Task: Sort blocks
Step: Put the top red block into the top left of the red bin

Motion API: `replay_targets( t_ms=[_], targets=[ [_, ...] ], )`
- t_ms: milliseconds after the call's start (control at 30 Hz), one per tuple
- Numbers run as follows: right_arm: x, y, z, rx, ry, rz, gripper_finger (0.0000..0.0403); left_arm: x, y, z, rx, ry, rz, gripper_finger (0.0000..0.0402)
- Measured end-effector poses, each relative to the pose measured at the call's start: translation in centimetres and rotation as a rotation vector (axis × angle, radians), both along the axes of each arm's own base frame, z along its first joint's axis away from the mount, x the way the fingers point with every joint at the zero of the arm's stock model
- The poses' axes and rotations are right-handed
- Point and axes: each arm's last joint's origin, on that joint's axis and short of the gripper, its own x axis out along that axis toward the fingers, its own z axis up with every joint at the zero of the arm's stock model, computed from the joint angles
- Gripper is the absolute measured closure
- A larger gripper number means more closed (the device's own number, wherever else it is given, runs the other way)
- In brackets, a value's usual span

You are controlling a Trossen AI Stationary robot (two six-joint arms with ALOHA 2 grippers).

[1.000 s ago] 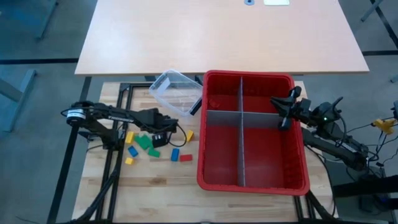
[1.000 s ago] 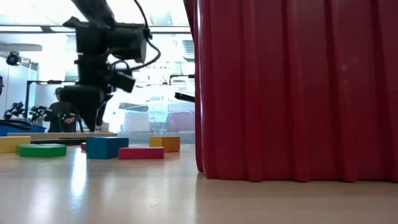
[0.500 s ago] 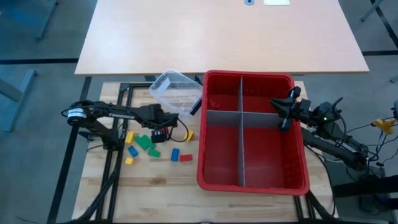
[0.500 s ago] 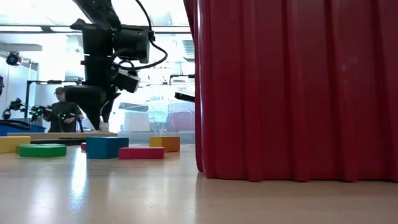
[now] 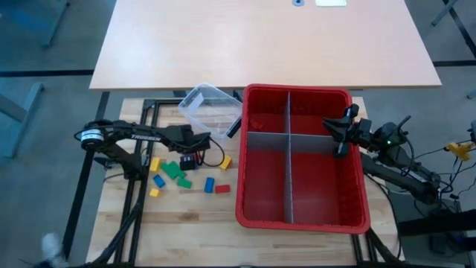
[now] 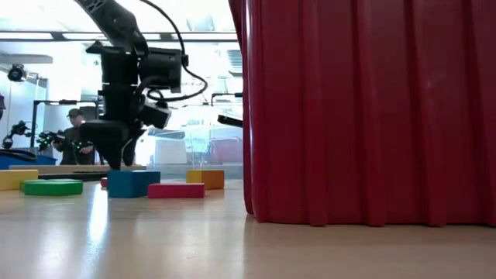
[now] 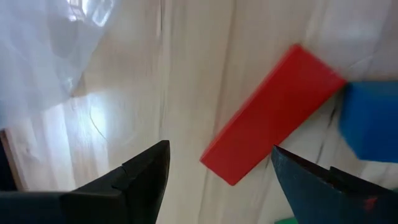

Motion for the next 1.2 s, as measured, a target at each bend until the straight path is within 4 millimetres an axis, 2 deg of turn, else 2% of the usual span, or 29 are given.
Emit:
replay_targets(
  t_ms=[433, 667, 1033, 1200],
  targets=[
    [0.0, 0.0, 0.0, 0.000, -0.001, 0.000, 0.0364, -0.1, 0.5, -1.0, -0.041, -0.065, -0.014, 0.0149],
    [0.0, 0.0, 0.0, 0.000, 0.000, 0.001, 0.0355, -0.1, 0.0, -1.5, -0.183, -0.095, 0.019, 0.0157],
    [0.0, 0.0, 0.0, -0.002, -0.003, 0.001, 0.0350, -0.8, -0.5, -2.2, -0.218, -0.077, 0.034, 0.0160],
    [0.0, 0.0, 0.1, -0.004, -0.006, 0.001, 0.0359, -0.9, -0.7, -2.4, -0.275, -0.099, 0.057, 0.0189]
  ],
)
